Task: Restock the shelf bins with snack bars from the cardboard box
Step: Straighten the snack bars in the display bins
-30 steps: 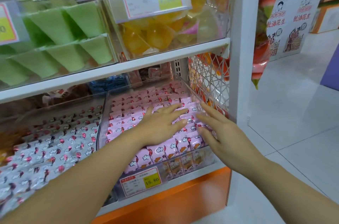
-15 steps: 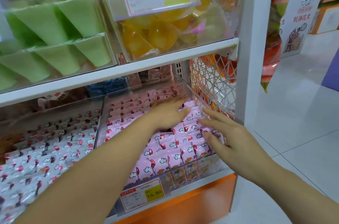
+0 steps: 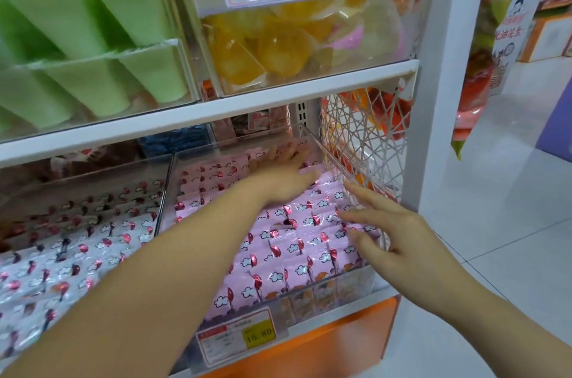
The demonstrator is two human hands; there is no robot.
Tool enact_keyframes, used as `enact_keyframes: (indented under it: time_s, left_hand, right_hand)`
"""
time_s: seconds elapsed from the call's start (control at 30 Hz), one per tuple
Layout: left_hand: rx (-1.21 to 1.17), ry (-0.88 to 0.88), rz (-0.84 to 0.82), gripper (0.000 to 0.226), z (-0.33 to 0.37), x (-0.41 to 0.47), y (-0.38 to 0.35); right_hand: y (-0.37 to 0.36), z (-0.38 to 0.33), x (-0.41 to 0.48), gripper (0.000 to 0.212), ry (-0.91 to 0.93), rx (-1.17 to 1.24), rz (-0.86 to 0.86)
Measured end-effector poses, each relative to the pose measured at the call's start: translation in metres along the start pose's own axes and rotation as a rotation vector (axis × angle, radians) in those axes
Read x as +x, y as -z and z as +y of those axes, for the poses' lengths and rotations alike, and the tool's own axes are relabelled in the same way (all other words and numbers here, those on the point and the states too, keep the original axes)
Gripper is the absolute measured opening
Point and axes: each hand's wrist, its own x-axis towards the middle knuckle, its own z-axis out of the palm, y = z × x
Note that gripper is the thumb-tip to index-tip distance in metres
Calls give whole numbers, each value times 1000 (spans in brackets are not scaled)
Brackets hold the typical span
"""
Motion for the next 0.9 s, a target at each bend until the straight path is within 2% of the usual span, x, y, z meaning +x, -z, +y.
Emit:
enact_keyframes:
  time_s: [0.3,0.4,0.5,0.6,0.73,0.9]
  left_hand:
    - [11,6,-71,62,4,-10,3]
    - [-24,-78,-34,46,13,-27,12]
    - [-43,-171,92,53,28,-61,4]
    - [-67,-255,48,52,37,-95,-13]
    - [57,-241,-5,54,39,-94,-23]
    - [55,-178,85,47,33,-78,-29]
  right_hand:
    - [1,3,-1,29,16,-26,-6]
    - [3,2,-2,31,37,-47,-25]
    - [8,0,-9,35,61,-116,-12]
    - [18,-4,-17,33,113,-294,1]
    - [23,-6,-17,31,72,-342,-7]
    - [10,-4,-1,27,43,-369,44]
